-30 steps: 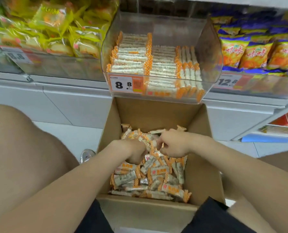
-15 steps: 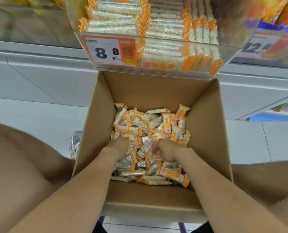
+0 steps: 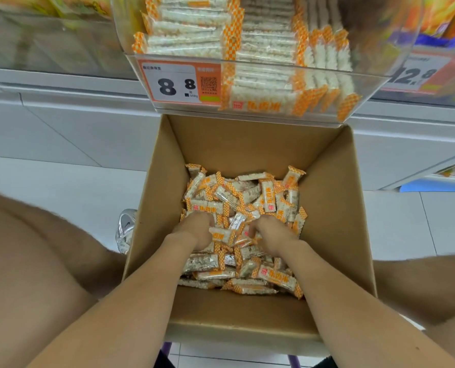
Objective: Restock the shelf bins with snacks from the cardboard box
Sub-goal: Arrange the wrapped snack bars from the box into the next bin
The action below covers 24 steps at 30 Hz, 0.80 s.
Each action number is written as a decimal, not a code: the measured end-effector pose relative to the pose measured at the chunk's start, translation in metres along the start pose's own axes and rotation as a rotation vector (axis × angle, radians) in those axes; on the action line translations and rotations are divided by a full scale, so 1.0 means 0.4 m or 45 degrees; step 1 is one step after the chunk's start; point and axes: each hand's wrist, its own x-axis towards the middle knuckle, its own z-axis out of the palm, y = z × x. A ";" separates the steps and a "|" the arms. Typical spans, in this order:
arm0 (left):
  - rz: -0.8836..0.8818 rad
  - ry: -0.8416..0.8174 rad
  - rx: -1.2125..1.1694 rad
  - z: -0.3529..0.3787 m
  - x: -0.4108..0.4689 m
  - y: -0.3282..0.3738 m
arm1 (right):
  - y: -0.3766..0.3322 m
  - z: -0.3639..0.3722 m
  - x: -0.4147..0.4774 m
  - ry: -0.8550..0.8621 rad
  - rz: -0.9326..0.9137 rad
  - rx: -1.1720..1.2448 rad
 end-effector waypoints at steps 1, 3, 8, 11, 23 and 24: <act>0.000 0.023 -0.051 -0.010 -0.006 0.005 | 0.002 -0.006 -0.003 0.063 0.000 0.066; -0.009 0.054 -0.167 -0.036 -0.024 0.019 | 0.009 -0.024 -0.005 0.216 0.018 0.327; 0.065 0.205 -0.666 -0.113 -0.078 0.053 | -0.008 -0.133 -0.049 0.298 -0.031 1.171; 0.081 0.161 -1.115 -0.171 -0.125 0.091 | -0.016 -0.179 -0.104 0.265 -0.244 1.076; 0.585 0.524 -0.896 -0.418 -0.372 0.166 | -0.160 -0.404 -0.325 0.572 -0.492 0.779; 0.639 0.585 -0.864 -0.446 -0.395 0.173 | -0.175 -0.434 -0.351 0.602 -0.530 0.790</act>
